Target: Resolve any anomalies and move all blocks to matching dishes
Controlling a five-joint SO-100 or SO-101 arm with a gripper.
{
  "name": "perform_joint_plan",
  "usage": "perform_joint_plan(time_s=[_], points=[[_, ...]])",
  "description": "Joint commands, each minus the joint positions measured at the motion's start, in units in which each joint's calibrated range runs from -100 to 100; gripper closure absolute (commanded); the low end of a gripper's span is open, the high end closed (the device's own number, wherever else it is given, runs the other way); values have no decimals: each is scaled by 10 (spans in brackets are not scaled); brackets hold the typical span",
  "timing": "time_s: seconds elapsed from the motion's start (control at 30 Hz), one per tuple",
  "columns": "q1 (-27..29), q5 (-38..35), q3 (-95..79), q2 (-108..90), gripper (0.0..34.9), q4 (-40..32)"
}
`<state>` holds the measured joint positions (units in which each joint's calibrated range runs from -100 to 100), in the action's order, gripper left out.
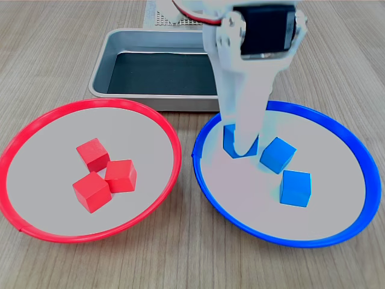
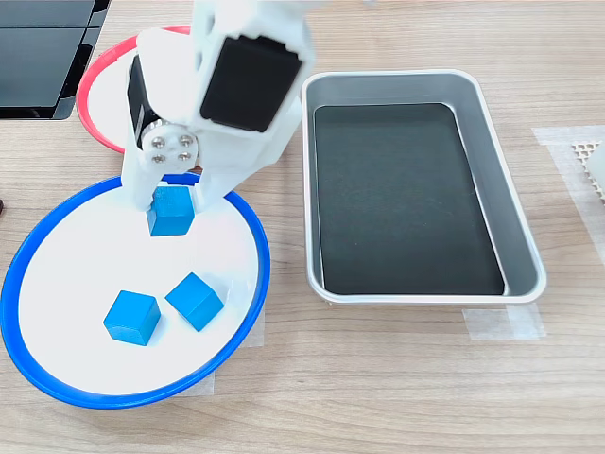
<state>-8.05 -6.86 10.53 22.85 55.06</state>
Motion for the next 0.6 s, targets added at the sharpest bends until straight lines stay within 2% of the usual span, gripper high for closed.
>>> perform_joint_plan(time_s=[0.0, 0.07, 0.13, 0.2, 0.23, 0.33, 0.37, 0.4, 0.43, 0.57], points=[[-7, -17, 36, 7, 288, -11], [-8, -19, 40, 13, 230, -14], [-8, -19, 40, 12, 190, -20], [-8, -20, 36, 6, 165, -28], [-8, -22, 31, 1, 165, -33], [-3, -24, -5, -42, 190, -66], [1, -23, -32, -71, 222, -85], [3, -24, -68, -107, 303, -110], [5, -26, -110, -151, 348, -134], [20, -4, -264, -330, 349, -163]])
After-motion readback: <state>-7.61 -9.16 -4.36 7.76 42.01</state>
